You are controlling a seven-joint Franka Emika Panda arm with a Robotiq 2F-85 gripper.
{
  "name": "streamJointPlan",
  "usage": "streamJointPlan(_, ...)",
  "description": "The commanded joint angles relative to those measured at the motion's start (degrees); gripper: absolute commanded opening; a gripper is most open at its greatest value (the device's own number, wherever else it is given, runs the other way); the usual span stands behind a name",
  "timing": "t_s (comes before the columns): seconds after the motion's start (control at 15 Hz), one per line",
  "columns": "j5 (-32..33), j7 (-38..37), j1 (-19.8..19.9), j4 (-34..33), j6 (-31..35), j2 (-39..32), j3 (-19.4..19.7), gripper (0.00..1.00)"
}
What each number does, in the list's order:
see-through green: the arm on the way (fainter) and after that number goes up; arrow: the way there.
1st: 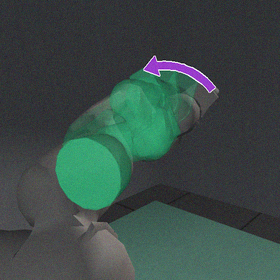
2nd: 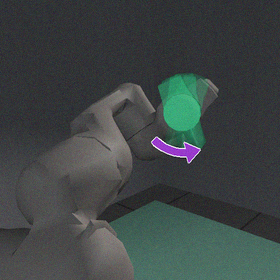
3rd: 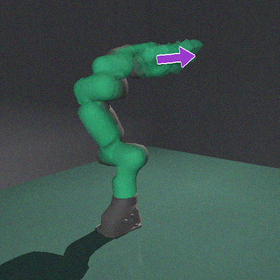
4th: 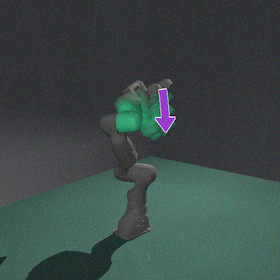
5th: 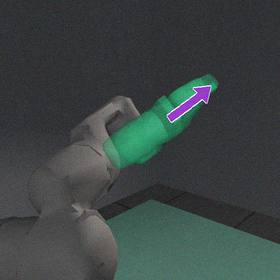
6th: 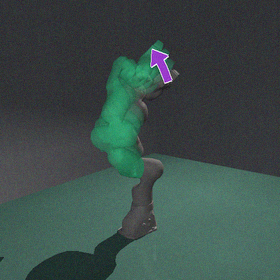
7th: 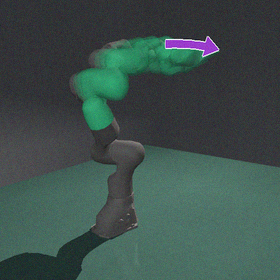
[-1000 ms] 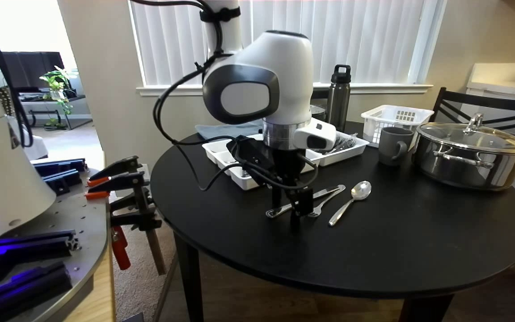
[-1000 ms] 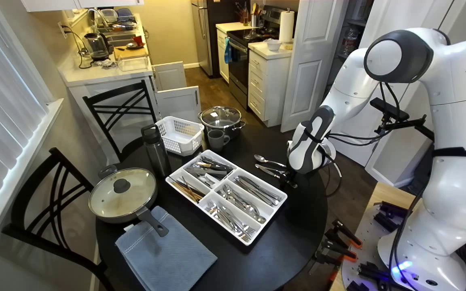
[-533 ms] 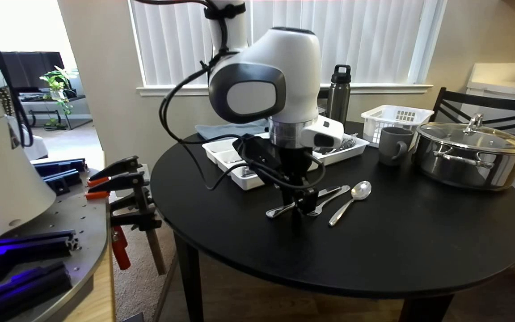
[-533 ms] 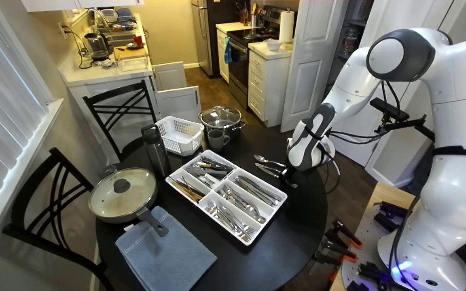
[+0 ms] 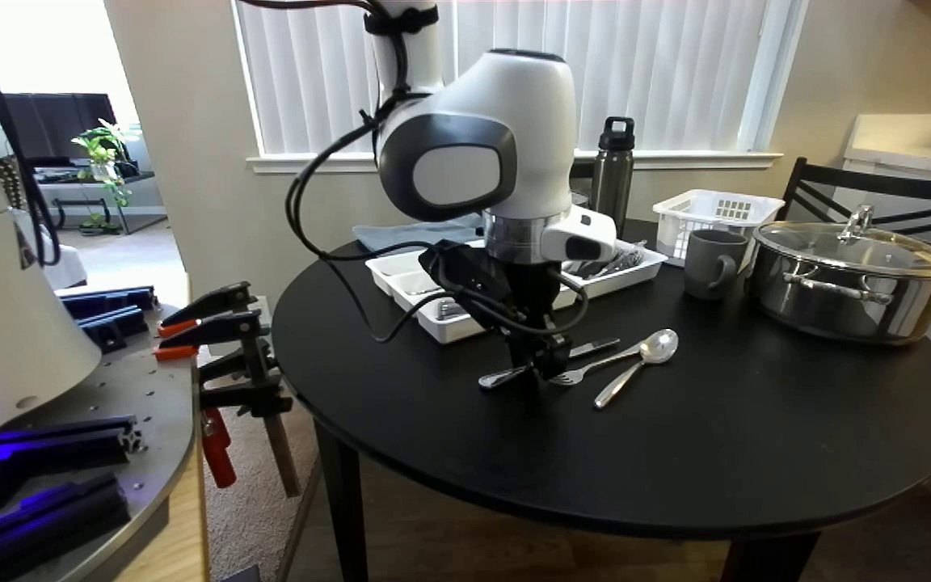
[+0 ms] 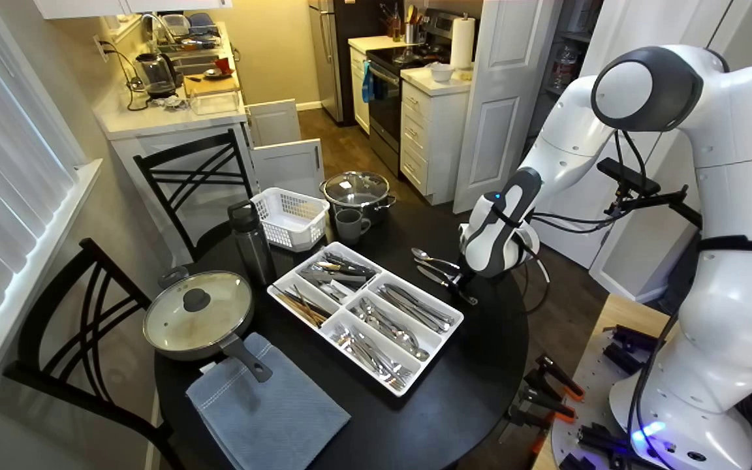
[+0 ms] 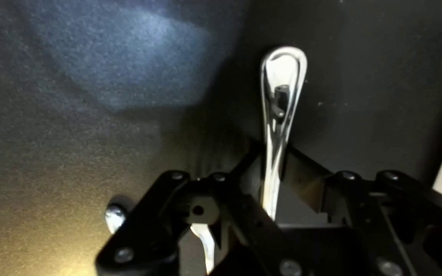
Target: Put the cutlery in the tray
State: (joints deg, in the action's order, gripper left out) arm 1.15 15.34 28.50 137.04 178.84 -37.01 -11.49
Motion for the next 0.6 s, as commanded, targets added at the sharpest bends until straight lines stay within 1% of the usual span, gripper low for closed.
streamJointPlan(0.0,1.4,1.9,4.5,2.5,-0.3,3.6,-4.8,0.05)
streamJointPlan(0.07,1.7,2.3,5.6,3.0,-0.5,4.9,-6.1,0.05)
streamJointPlan(0.33,2.8,2.7,7.0,4.0,-1.2,11.5,-7.9,0.05)
streamJointPlan(0.4,2.5,3.0,7.7,3.9,-1.8,12.5,-8.8,0.05)
streamJointPlan(0.47,2.0,4.0,9.4,3.5,-3.2,12.8,-11.2,0.05)
streamJointPlan(0.53,1.4,4.5,9.5,3.3,-4.3,13.1,-12.0,0.05)
